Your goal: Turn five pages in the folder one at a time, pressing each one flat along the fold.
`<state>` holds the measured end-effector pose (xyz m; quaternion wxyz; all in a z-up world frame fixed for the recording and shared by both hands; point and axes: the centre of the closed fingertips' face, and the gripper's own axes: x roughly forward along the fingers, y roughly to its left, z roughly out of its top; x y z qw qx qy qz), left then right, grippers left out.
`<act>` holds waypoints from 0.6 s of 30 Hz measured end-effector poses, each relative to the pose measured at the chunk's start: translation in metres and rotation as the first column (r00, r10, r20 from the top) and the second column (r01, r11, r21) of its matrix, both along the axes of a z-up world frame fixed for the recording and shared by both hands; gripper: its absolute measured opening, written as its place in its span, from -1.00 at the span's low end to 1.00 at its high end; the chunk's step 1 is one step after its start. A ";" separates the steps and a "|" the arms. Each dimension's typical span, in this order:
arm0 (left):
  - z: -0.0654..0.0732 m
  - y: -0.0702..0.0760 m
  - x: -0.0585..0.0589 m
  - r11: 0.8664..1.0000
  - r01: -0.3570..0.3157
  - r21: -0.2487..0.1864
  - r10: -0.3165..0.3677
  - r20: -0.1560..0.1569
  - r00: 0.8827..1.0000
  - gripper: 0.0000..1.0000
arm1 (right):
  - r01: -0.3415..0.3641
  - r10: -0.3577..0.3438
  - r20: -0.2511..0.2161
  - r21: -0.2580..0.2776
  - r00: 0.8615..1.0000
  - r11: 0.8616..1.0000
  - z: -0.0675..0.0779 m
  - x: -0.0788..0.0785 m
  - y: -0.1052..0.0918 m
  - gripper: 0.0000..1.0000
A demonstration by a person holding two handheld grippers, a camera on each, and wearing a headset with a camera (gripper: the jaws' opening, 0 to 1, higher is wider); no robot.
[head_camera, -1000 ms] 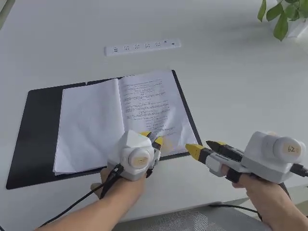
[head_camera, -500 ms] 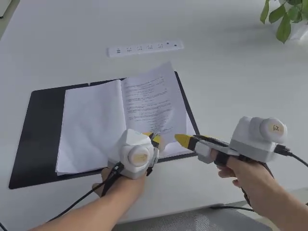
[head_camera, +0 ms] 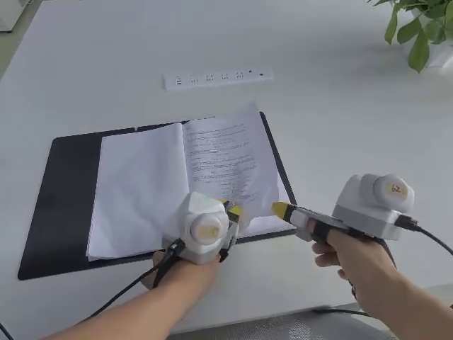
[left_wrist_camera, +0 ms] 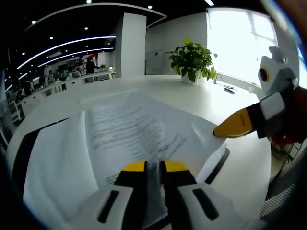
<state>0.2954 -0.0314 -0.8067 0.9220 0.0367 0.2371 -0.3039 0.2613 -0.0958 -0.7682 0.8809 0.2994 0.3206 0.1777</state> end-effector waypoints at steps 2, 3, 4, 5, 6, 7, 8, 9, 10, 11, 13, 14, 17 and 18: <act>0.002 0.003 -0.003 1.000 0.008 0.007 -0.008 -0.022 1.000 -0.75 | 0.000 0.000 0.011 0.009 1.000 1.000 0.005 0.001 0.000 -1.00; 0.003 0.007 -0.006 1.000 0.009 0.004 -0.009 -0.039 0.999 -0.75 | -0.005 0.004 0.014 0.012 1.000 1.000 0.007 0.001 0.001 -1.00; 0.004 0.010 -0.008 1.000 0.011 0.006 -0.010 -0.047 0.999 -0.73 | -0.014 0.014 0.026 0.010 1.000 1.000 0.011 0.001 0.003 -1.00; 0.006 0.013 -0.010 1.000 0.012 0.007 -0.012 -0.049 0.999 -0.69 | -0.017 0.017 0.033 0.010 0.999 1.000 0.014 0.000 0.004 -1.00; 0.007 0.019 -0.012 1.000 0.014 0.008 -0.014 -0.056 0.998 -0.66 | -0.022 0.021 0.043 0.023 0.999 0.999 0.019 0.000 0.006 -1.00; 0.009 0.023 -0.014 1.000 0.014 0.007 -0.013 -0.060 0.998 -0.65 | -0.028 0.026 0.051 0.040 0.998 0.999 0.022 0.000 0.008 -1.00; 0.012 0.027 -0.016 1.000 0.013 0.005 -0.013 -0.060 0.998 -0.63 | -0.036 0.033 0.069 0.045 0.997 0.998 0.028 0.000 0.011 -1.00; 0.014 0.031 -0.017 1.000 0.012 0.006 -0.012 -0.060 0.998 -0.61 | -0.040 0.036 0.076 0.047 0.996 0.998 0.031 -0.001 0.012 -1.00; 0.017 0.038 -0.020 1.000 0.023 0.011 -0.022 -0.068 0.997 -0.59 | -0.056 0.050 0.094 0.059 0.994 0.997 0.038 -0.002 0.017 -1.00; 0.020 0.041 -0.023 0.999 0.032 0.007 -0.032 -0.069 0.997 -0.56 | -0.062 0.055 0.101 0.064 0.993 0.996 0.040 -0.002 0.019 -1.00; 0.029 0.052 -0.025 0.999 0.034 0.015 -0.033 -0.051 0.998 -0.51 | -0.077 0.067 0.125 0.076 0.990 0.994 0.050 -0.003 0.027 -1.00; 0.034 0.059 -0.026 0.999 0.033 0.008 -0.033 -0.049 0.998 -0.52 | -0.092 0.080 0.141 0.083 0.987 0.992 0.056 -0.004 0.033 -1.00; 0.049 0.077 -0.030 1.000 0.021 0.001 -0.021 -0.032 0.999 -0.47 | -0.139 0.115 0.188 0.120 0.975 0.983 0.073 -0.005 0.050 -1.00; 0.056 0.084 -0.031 1.000 0.015 -0.012 -0.015 -0.028 0.999 -0.47 | -0.164 0.134 0.208 0.132 0.969 0.978 0.081 -0.006 0.058 -1.00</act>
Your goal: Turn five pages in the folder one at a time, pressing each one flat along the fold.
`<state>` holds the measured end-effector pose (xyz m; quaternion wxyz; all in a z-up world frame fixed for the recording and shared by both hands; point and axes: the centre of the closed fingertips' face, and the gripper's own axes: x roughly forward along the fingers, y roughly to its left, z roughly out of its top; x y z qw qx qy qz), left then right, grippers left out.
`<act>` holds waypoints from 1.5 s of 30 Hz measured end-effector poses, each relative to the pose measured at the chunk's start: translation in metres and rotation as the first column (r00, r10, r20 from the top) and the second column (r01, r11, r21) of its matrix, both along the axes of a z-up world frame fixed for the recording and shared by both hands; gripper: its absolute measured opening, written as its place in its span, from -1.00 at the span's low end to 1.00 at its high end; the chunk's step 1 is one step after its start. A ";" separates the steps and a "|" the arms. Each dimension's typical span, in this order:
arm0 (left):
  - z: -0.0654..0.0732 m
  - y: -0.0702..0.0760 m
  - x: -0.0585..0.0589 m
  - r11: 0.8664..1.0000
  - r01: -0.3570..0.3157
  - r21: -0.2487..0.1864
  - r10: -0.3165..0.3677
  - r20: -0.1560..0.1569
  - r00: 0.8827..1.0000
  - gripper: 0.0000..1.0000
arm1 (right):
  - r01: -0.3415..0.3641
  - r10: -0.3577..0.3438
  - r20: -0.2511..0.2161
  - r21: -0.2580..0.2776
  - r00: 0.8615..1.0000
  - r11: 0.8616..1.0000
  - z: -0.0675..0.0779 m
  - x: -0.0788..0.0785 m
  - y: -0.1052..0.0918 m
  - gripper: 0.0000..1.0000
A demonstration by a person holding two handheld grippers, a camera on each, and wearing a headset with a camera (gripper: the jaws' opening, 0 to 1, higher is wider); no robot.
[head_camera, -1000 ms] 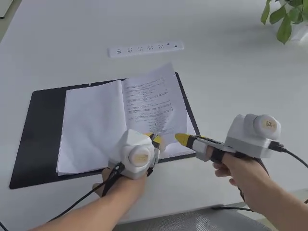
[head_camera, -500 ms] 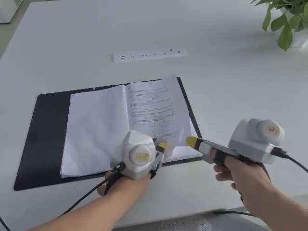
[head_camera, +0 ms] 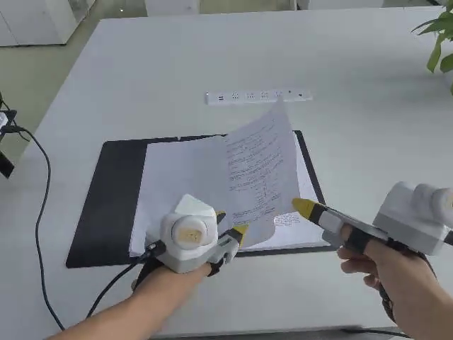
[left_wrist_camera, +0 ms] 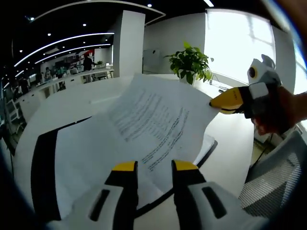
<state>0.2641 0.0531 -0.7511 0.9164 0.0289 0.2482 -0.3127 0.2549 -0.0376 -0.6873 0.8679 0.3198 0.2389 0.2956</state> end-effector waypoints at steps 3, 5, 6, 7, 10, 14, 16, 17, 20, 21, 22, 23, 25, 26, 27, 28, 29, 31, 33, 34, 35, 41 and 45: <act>0.016 0.020 -0.003 1.000 -0.020 -0.011 0.021 0.016 1.000 -0.46 | -0.054 0.054 0.035 0.012 0.998 0.998 0.013 -0.003 0.021 -1.00; 0.025 0.034 -0.006 0.999 -0.036 -0.023 0.036 0.023 0.999 -0.45 | -0.089 0.088 0.052 0.020 0.995 0.996 0.021 -0.005 0.038 -1.00; 0.028 0.040 -0.007 0.999 -0.042 -0.021 0.043 0.029 0.999 -0.45 | -0.100 0.099 0.056 0.026 0.994 0.995 0.024 -0.005 0.044 -1.00; 0.031 0.049 -0.008 0.998 -0.051 -0.020 0.052 0.032 0.998 -0.46 | -0.119 0.118 0.058 0.024 0.991 0.993 0.026 -0.007 0.054 -1.00; 0.040 0.068 -0.012 0.997 -0.076 -0.027 0.077 0.042 0.996 -0.45 | -0.158 0.156 0.065 0.032 0.986 0.987 0.031 -0.008 0.077 -1.00; 0.050 0.089 -0.017 0.994 -0.103 -0.037 0.105 0.058 0.993 -0.45 | -0.218 0.216 0.068 0.015 0.974 0.976 0.032 -0.010 0.111 -1.00; 0.056 0.101 -0.019 0.991 -0.123 -0.046 0.126 0.066 0.990 -0.45 | -0.240 0.239 0.062 0.007 0.969 0.971 0.030 -0.006 0.118 -1.00; 0.056 0.103 -0.019 0.991 -0.126 -0.048 0.129 0.067 0.989 -0.45 | -0.253 0.252 0.061 0.003 0.966 0.967 0.029 -0.006 0.124 -1.00; 0.059 0.118 -0.022 0.987 -0.152 -0.057 0.156 0.072 0.985 -0.46 | -0.293 0.294 0.050 -0.023 0.954 0.956 0.020 -0.006 0.147 -1.00; 0.060 0.121 -0.022 0.985 -0.159 -0.059 0.163 0.072 0.984 -0.46 | -0.302 0.303 0.045 -0.029 0.952 0.953 0.018 -0.006 0.152 -1.00; 0.059 0.126 -0.023 0.984 -0.168 -0.058 0.172 0.072 0.982 -0.46 | -0.310 0.311 0.033 -0.037 0.950 0.950 0.014 -0.006 0.159 -1.00; 0.059 0.130 -0.023 0.983 -0.175 -0.062 0.179 0.071 0.981 -0.46 | -0.318 0.319 0.028 -0.045 0.947 0.947 0.011 -0.006 0.164 -1.00; 0.059 0.138 -0.025 0.980 -0.190 -0.065 0.194 0.073 0.978 -0.46 | -0.336 0.337 0.019 -0.048 0.941 0.941 0.006 -0.007 0.174 -1.00; 0.058 0.140 -0.027 0.979 -0.194 -0.066 0.198 0.071 0.978 -0.46 | -0.341 0.342 0.012 -0.052 0.940 0.939 0.004 -0.007 0.178 -1.00; 0.057 0.144 -0.030 0.977 -0.203 -0.066 0.207 0.065 0.976 -0.46 | -0.349 0.350 0.009 -0.058 0.937 0.935 0.000 -0.007 0.184 -1.00; 0.056 0.146 -0.031 0.976 -0.209 -0.062 0.213 0.066 0.975 -0.45 | -0.353 0.354 0.005 -0.059 0.935 0.934 -0.002 -0.007 0.188 -1.00; 0.055 0.151 -0.033 0.975 -0.214 -0.065 0.218 0.064 0.974 -0.46 | -0.365 0.365 -0.006 -0.069 0.931 0.928 -0.007 -0.008 0.193 -1.00; 0.052 0.157 -0.035 0.972 -0.227 -0.059 0.230 0.057 0.971 -0.46 | -0.377 0.377 -0.016 -0.091 0.926 0.922 -0.014 -0.007 0.200 -1.00; 0.051 0.162 -0.037 0.970 -0.235 -0.064 0.239 0.052 0.970 -0.46 | -0.388 0.387 -0.033 -0.100 0.922 0.916 -0.021 -0.006 0.206 -1.00; 0.051 0.165 -0.037 0.969 -0.239 -0.063 0.243 0.050 0.969 -0.46 | -0.389 0.388 -0.035 -0.104 0.921 0.915 -0.024 -0.006 0.209 -1.00; 0.050 0.167 -0.038 0.968 -0.242 -0.060 0.245 0.048 0.968 -0.46 | -0.392 0.390 -0.038 -0.106 0.920 0.914 -0.026 -0.005 0.212 -1.00; 0.047 0.180 -0.041 0.965 -0.256 -0.053 0.258 0.031 0.966 -0.46 | -0.423 0.412 -0.103 -0.138 0.905 0.895 -0.056 -0.004 0.234 -1.00; 0.043 0.186 -0.040 0.965 -0.260 -0.047 0.261 0.021 0.965 -0.46 | -0.428 0.407 -0.154 -0.145 0.900 0.892 -0.076 -0.001 0.242 -1.00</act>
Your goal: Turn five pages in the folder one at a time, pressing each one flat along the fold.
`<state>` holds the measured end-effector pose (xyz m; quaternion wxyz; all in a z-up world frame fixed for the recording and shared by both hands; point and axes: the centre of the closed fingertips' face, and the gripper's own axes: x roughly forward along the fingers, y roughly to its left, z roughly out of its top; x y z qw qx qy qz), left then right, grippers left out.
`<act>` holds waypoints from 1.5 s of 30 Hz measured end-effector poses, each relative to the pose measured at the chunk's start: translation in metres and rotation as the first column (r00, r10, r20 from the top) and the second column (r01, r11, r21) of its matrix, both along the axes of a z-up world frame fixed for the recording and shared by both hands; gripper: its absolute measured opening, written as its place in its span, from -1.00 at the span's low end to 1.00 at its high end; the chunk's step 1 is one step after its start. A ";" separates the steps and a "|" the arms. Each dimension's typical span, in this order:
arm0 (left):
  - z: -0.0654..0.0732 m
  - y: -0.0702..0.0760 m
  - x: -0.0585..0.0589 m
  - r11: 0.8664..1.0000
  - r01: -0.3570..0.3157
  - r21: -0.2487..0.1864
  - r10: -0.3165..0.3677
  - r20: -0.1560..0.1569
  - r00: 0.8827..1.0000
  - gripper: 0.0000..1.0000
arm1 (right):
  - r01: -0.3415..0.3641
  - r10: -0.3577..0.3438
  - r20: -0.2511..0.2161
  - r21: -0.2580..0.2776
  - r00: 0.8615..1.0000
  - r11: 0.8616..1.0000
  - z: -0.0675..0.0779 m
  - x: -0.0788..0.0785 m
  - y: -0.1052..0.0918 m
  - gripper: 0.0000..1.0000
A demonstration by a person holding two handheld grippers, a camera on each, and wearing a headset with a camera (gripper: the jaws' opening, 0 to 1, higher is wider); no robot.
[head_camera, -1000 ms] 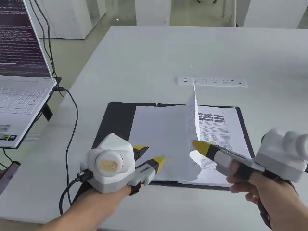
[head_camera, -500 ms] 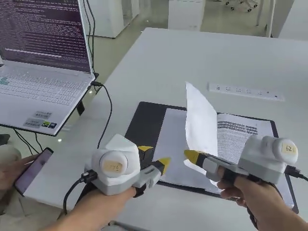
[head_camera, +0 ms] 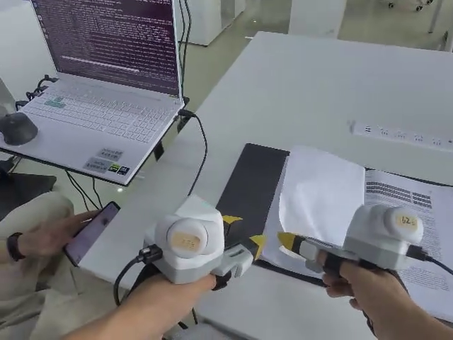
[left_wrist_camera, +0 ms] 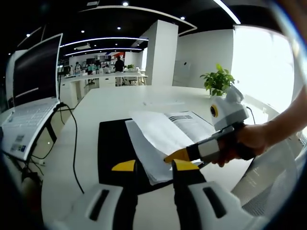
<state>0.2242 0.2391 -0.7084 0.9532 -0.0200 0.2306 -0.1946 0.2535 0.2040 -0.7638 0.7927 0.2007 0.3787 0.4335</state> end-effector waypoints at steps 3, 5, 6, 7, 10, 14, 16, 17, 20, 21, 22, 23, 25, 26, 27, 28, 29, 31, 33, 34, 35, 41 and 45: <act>-0.004 0.002 0.000 1.000 -0.001 0.002 0.001 -0.008 1.000 -0.46 | -0.001 0.001 -0.020 -0.022 1.000 1.000 -0.014 0.002 0.004 -1.00; -0.006 0.004 0.000 1.000 -0.004 0.002 0.004 -0.015 1.000 -0.46 | 0.001 -0.002 -0.037 -0.027 0.999 1.000 -0.020 0.002 0.006 -1.00; -0.008 0.003 0.000 1.000 -0.001 0.001 0.001 -0.018 1.000 -0.46 | 0.004 -0.005 -0.038 -0.032 0.999 0.999 -0.024 0.004 0.007 -1.00; -0.009 0.004 0.000 1.000 -0.002 0.002 0.002 -0.022 1.000 -0.46 | 0.005 -0.007 -0.044 -0.035 0.999 0.999 -0.027 0.004 0.007 -1.00; -0.012 0.003 -0.001 1.000 0.002 0.005 -0.002 -0.030 1.000 -0.46 | 0.008 -0.011 -0.061 -0.049 0.998 0.999 -0.036 0.003 0.007 -1.00; -0.014 0.003 -0.001 1.000 0.005 0.004 -0.005 -0.035 0.999 -0.46 | 0.017 -0.021 -0.081 -0.046 0.997 0.999 -0.042 0.003 0.006 -1.00; -0.016 0.003 -0.001 1.000 0.005 0.004 -0.005 -0.039 0.999 -0.47 | 0.020 -0.024 -0.084 -0.043 0.996 0.999 -0.043 0.002 0.006 -1.00; -0.016 0.004 0.000 1.000 0.002 0.006 -0.002 -0.040 0.999 -0.47 | 0.021 -0.025 -0.085 -0.038 0.996 0.999 -0.042 0.002 0.007 -1.00; -0.018 0.005 0.000 1.000 0.001 0.008 -0.001 -0.042 0.999 -0.47 | 0.026 -0.027 -0.090 -0.021 0.996 0.999 -0.041 0.002 0.008 -0.99; -0.018 0.005 0.000 1.000 0.001 0.008 -0.001 -0.042 0.999 -0.47 | 0.027 -0.028 -0.092 -0.018 0.995 0.999 -0.041 0.002 0.008 -0.98; -0.018 0.005 0.000 1.000 0.002 0.006 -0.002 -0.045 0.999 -0.48 | 0.028 -0.029 -0.095 -0.014 0.995 1.000 -0.041 0.001 0.008 -0.97; -0.019 0.004 0.000 1.000 0.003 0.008 -0.003 -0.046 0.999 -0.47 | 0.029 -0.029 -0.095 0.002 0.995 1.000 -0.039 0.001 0.009 -0.95; -0.020 0.004 0.000 1.000 0.005 0.010 -0.005 -0.048 0.999 -0.48 | 0.024 -0.023 -0.101 0.008 0.995 1.000 -0.038 -0.001 0.009 -0.94; -0.021 0.004 0.001 1.000 0.007 0.010 -0.006 -0.050 0.999 -0.48 | 0.023 -0.021 -0.102 0.011 0.995 1.000 -0.038 -0.002 0.009 -0.92; -0.022 0.003 0.000 1.000 0.008 0.012 -0.007 -0.050 0.999 -0.48 | 0.022 -0.020 -0.103 0.015 0.994 1.000 -0.038 -0.003 0.008 -0.91; -0.022 0.003 0.001 1.000 0.009 0.012 -0.008 -0.051 0.999 -0.48 | 0.022 -0.019 -0.104 0.026 0.994 0.999 -0.036 -0.003 0.007 -0.92; -0.023 0.003 0.001 1.000 0.010 0.012 -0.009 -0.051 0.999 -0.49 | 0.021 -0.018 -0.108 0.028 0.994 0.999 -0.036 -0.004 0.006 -0.93; -0.024 0.001 0.001 1.000 0.014 0.014 -0.013 -0.053 0.998 -0.49 | 0.021 -0.016 -0.109 0.045 0.994 0.999 -0.032 -0.007 0.004 -0.95; -0.026 -0.001 0.001 1.000 0.021 0.017 -0.020 -0.057 0.998 -0.49 | 0.021 -0.015 -0.110 0.055 0.994 0.998 -0.029 -0.008 0.002 -0.96; -0.027 -0.002 0.001 1.000 0.023 0.017 -0.022 -0.058 0.998 -0.50 | 0.026 -0.019 -0.106 0.064 0.994 0.998 -0.027 -0.008 0.000 -0.95; -0.028 -0.003 0.002 1.000 0.026 0.018 -0.025 -0.061 0.998 -0.50 | 0.034 -0.026 -0.109 0.074 0.994 0.997 -0.024 -0.008 -0.003 -0.95; -0.043 -0.018 0.010 0.998 0.059 0.018 -0.058 -0.085 0.995 -0.53 | 0.090 -0.079 -0.101 0.104 0.992 0.991 -0.011 -0.004 -0.032 -0.97; -0.059 -0.042 0.014 0.989 0.148 0.001 -0.147 -0.125 0.981 -0.53 | 0.163 -0.147 -0.112 0.151 0.983 0.975 -0.002 0.009 -0.056 -0.97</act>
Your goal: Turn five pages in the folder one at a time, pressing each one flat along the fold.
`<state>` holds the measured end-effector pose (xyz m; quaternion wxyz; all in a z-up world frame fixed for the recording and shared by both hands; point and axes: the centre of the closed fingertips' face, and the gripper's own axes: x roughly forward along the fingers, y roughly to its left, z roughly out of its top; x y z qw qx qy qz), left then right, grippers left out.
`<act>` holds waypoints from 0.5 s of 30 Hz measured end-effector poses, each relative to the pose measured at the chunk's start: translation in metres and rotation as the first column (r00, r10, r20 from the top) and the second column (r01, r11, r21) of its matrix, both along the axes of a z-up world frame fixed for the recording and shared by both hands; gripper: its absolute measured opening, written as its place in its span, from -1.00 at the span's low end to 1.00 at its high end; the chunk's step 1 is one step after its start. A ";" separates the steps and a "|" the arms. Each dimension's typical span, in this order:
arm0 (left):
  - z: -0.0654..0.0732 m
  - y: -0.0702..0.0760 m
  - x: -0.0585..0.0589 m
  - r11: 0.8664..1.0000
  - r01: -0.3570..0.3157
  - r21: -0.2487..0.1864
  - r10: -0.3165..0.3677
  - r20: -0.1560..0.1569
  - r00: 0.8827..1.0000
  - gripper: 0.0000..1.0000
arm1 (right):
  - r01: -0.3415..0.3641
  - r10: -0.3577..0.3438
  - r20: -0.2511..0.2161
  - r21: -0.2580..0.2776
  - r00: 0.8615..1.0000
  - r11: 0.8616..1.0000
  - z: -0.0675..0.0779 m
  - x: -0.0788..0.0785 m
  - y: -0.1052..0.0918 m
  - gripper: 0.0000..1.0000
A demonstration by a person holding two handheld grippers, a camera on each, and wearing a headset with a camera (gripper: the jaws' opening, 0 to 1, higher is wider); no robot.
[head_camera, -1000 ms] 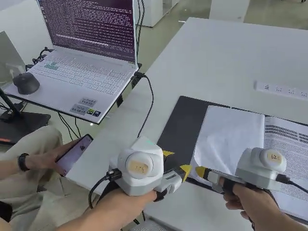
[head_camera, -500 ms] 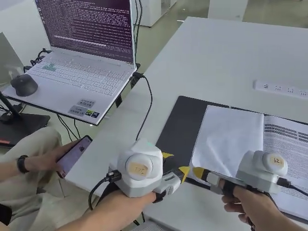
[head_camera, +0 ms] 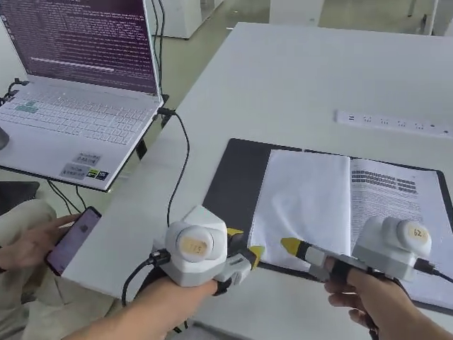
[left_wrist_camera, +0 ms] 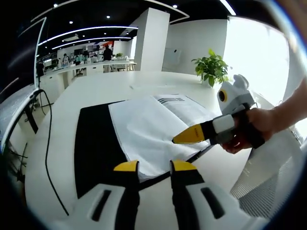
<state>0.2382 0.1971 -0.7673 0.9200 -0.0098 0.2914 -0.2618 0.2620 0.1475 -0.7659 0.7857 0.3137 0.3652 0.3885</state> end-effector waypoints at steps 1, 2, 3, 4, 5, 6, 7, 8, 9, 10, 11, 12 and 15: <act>-0.004 -0.008 0.003 1.000 0.025 -0.012 -0.025 -0.003 1.000 -0.54 | 0.029 -0.029 -0.010 0.014 1.000 0.999 0.002 0.004 -0.009 -0.98; -0.007 -0.010 0.006 0.999 0.032 -0.004 -0.032 0.006 0.999 -0.55 | 0.045 -0.045 -0.015 0.020 0.999 0.999 0.002 0.007 -0.015 -0.97; -0.013 -0.015 0.009 0.999 0.048 0.008 -0.048 -0.003 0.999 -0.57 | 0.068 -0.067 -0.018 0.031 0.998 0.997 0.003 0.012 -0.023 -0.97; -0.016 -0.017 0.012 0.999 0.050 0.012 -0.050 0.000 0.999 -0.57 | 0.076 -0.075 -0.020 0.033 0.997 0.997 0.003 0.013 -0.029 -0.97; -0.018 -0.020 0.017 0.998 0.055 0.016 -0.055 0.014 0.998 -0.58 | 0.089 -0.089 -0.027 0.033 0.996 0.995 0.003 0.017 -0.038 -0.97; -0.021 -0.021 0.020 0.998 0.052 0.022 -0.053 0.016 0.998 -0.59 | 0.100 -0.099 -0.027 0.034 0.995 0.994 0.003 0.019 -0.043 -0.97; -0.022 -0.022 0.023 0.998 0.049 0.030 -0.049 0.021 0.999 -0.61 | 0.112 -0.111 -0.031 0.042 0.993 0.993 0.004 0.023 -0.050 -0.98; -0.023 -0.022 0.026 0.999 0.036 0.034 -0.037 0.027 0.999 -0.66 | 0.119 -0.118 -0.034 0.047 0.992 0.992 0.005 0.024 -0.055 -1.00; -0.025 -0.021 0.029 0.999 0.024 0.045 -0.026 0.028 0.999 -0.71 | 0.126 -0.124 -0.036 0.049 0.992 0.991 0.006 0.026 -0.059 -1.00; -0.030 -0.020 0.032 0.998 0.014 0.054 -0.015 0.025 1.000 -0.73 | 0.134 -0.132 -0.039 0.051 0.991 0.990 0.007 0.028 -0.064 -1.00; -0.032 -0.021 0.033 0.999 0.010 0.054 -0.011 0.021 1.000 -0.74 | 0.138 -0.136 -0.040 0.052 0.990 0.989 0.009 0.029 -0.067 -1.00; -0.034 -0.022 0.033 0.998 0.008 0.069 -0.010 0.022 1.000 -0.74 | 0.146 -0.144 -0.039 0.050 0.989 0.988 0.011 0.031 -0.071 -1.00; -0.041 -0.021 0.032 0.996 0.003 0.089 -0.005 0.015 1.000 -0.72 | 0.158 -0.156 -0.038 0.060 0.987 0.986 0.015 0.036 -0.077 -1.00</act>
